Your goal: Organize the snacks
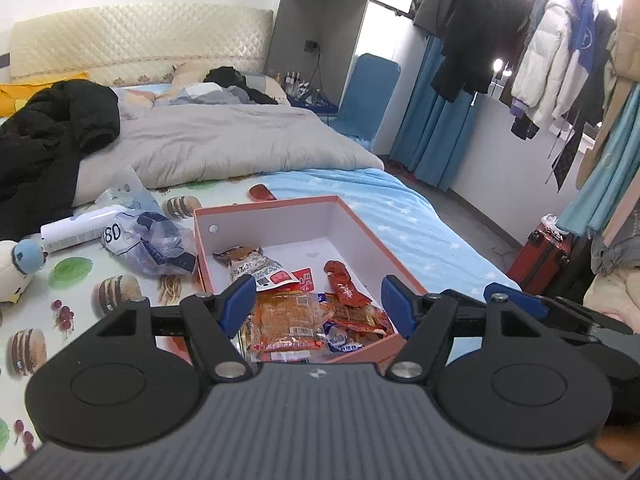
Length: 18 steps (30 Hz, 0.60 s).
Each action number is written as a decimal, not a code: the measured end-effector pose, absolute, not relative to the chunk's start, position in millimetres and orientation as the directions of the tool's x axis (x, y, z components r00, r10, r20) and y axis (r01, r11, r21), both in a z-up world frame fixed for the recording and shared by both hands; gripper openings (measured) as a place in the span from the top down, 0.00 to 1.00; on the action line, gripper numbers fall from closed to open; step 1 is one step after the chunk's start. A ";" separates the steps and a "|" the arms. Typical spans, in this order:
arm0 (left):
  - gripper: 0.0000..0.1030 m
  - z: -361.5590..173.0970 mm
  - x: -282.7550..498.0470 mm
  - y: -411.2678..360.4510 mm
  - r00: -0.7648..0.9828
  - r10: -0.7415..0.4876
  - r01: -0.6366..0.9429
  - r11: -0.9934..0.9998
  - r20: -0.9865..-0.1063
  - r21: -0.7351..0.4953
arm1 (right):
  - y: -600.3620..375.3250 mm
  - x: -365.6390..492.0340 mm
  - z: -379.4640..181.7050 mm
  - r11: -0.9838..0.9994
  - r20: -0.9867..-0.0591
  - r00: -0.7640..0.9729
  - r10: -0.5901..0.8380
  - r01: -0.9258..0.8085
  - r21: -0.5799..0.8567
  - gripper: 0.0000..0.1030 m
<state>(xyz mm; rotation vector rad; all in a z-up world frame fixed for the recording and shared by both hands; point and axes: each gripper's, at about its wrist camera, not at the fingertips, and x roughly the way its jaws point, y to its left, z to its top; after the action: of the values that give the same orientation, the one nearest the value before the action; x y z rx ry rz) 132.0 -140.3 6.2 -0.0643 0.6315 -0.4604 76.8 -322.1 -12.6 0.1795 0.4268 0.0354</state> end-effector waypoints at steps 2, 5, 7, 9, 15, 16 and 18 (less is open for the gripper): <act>0.28 9.4 117.1 -137.3 0.717 -0.434 0.400 0.897 -0.545 -0.188 | -319.7 66.4 -8.9 0.983 -0.397 0.915 0.071 0.003 0.182 0.33; 0.28 12.2 102.0 -134.8 0.723 -0.439 0.405 0.895 -0.534 -0.188 | -317.6 50.6 -6.2 0.984 -0.381 0.923 0.061 0.009 0.179 0.33; 0.28 13.8 91.5 -132.4 0.727 -0.442 0.403 0.894 -0.526 -0.194 | -318.1 41.6 -5.6 0.984 -0.376 0.925 0.051 0.017 0.175 0.33; 0.28 14.0 83.4 -129.9 0.730 -0.445 0.402 0.893 -0.519 -0.200 | -317.5 31.8 -5.1 0.984 -0.372 0.927 0.040 0.028 0.176 0.33; 0.28 8.2 58.2 -122.6 0.747 -0.425 0.387 0.903 -0.511 -0.185 | -319.3 12.2 -10.7 0.984 -0.371 0.929 0.012 0.055 0.170 0.33; 0.28 6.6 54.8 -121.8 0.748 -0.423 0.385 0.904 -0.512 -0.185 | -319.4 9.2 -12.4 0.983 -0.370 0.929 0.010 0.058 0.172 0.33; 0.28 2.6 52.0 -119.7 0.746 -0.421 0.381 0.906 -0.516 -0.187 | -319.3 4.4 -15.7 0.983 -0.371 0.929 0.010 0.060 0.176 0.33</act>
<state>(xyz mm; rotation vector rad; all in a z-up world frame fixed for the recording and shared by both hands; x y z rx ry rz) 52.0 -119.7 2.6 -0.0715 0.5820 -0.4388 4.4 -319.3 -15.7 0.1861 0.3800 -0.0255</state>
